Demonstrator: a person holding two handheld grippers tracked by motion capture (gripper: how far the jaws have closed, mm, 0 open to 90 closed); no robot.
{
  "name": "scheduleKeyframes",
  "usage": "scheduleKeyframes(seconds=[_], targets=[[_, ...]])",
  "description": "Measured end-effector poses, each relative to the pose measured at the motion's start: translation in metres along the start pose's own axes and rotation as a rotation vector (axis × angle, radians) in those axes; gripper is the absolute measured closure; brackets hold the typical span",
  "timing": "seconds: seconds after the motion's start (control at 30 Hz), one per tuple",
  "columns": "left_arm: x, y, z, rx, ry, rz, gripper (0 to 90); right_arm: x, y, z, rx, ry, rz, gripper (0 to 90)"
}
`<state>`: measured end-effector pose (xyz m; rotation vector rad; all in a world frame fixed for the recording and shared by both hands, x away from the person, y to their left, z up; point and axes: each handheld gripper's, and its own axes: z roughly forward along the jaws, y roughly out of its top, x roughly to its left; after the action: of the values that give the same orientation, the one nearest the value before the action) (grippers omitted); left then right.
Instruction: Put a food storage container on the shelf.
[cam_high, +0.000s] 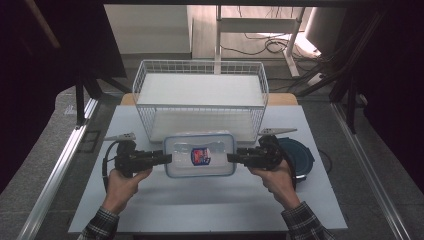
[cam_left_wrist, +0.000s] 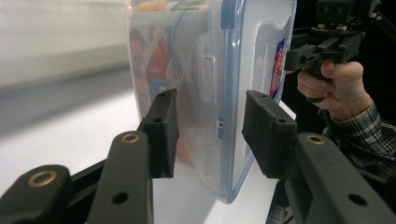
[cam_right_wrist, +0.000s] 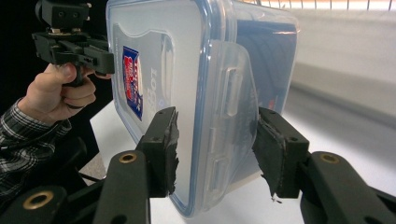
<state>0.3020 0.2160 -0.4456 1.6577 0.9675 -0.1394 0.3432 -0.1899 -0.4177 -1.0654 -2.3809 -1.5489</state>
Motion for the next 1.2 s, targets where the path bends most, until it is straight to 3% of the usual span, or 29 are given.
scheduleKeyframes(seconds=[0.23, 0.6, 1.2], targets=[[0.000, 0.025, -0.004, -0.022, -0.004, 0.015, 55.9, 0.001, 0.025, -0.004, -0.027, -0.004, -0.018, 51.3], [-0.002, 0.082, -0.015, -0.074, -0.001, 0.052, 55.9, 0.001, 0.076, -0.011, -0.086, -0.005, -0.051, 51.4], [0.013, 0.154, -0.019, -0.108, 0.003, 0.071, 55.5, -0.008, 0.143, -0.011, -0.148, -0.025, -0.062, 51.4]])
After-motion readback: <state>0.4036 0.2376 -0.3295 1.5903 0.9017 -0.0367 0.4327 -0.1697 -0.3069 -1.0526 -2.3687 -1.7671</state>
